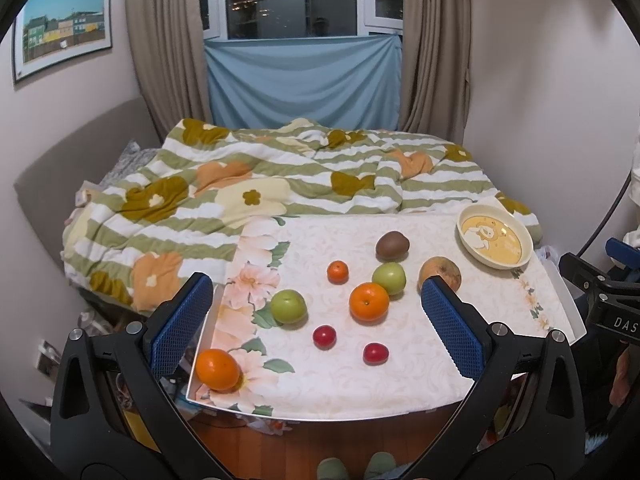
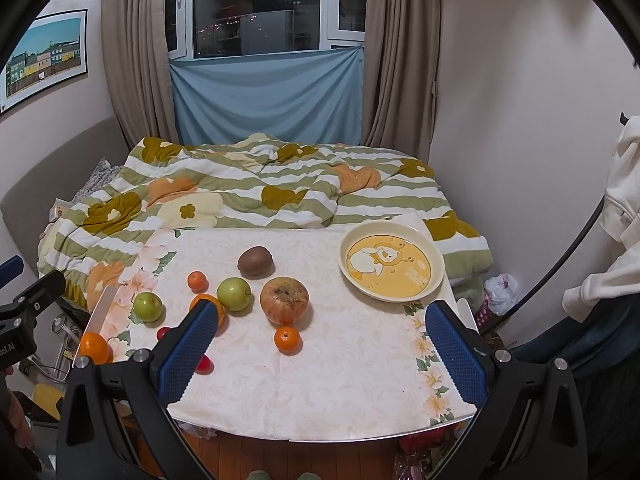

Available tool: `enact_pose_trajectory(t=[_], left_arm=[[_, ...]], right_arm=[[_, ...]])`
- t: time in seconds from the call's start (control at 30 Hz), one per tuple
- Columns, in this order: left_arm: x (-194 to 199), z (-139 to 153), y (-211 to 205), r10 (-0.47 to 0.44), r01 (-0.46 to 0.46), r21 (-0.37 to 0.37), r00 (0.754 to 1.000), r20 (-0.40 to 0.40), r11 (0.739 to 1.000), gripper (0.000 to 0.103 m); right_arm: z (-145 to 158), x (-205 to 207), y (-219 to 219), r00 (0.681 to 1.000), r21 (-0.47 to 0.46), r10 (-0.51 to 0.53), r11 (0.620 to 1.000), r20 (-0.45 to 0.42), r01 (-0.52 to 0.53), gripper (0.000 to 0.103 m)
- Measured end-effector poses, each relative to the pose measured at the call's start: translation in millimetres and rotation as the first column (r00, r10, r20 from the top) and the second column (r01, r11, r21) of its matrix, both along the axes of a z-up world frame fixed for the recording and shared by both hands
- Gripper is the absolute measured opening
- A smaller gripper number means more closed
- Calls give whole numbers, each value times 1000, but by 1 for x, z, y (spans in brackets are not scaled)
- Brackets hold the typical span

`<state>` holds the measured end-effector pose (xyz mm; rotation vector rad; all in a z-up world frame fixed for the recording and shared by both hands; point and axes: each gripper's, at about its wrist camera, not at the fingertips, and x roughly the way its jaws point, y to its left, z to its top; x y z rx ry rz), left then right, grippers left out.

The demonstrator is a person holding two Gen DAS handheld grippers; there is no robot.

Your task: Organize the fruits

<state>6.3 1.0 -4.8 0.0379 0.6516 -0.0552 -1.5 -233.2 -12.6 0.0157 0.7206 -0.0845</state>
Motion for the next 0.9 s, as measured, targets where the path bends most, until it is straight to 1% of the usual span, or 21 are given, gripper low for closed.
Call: enact_pose_trajectory(t=[0.53, 0.9], left_arm=[[-1, -1, 0, -3, 3, -3, 1000, 3, 1000, 103], [-2, 0, 2, -2, 2, -5, 1000, 5, 1000, 103]], right_arm=[[5, -2, 12, 1000, -4, 9, 1000, 7, -9, 103], [4, -3, 9, 1000, -2, 7, 1000, 8, -7, 103]])
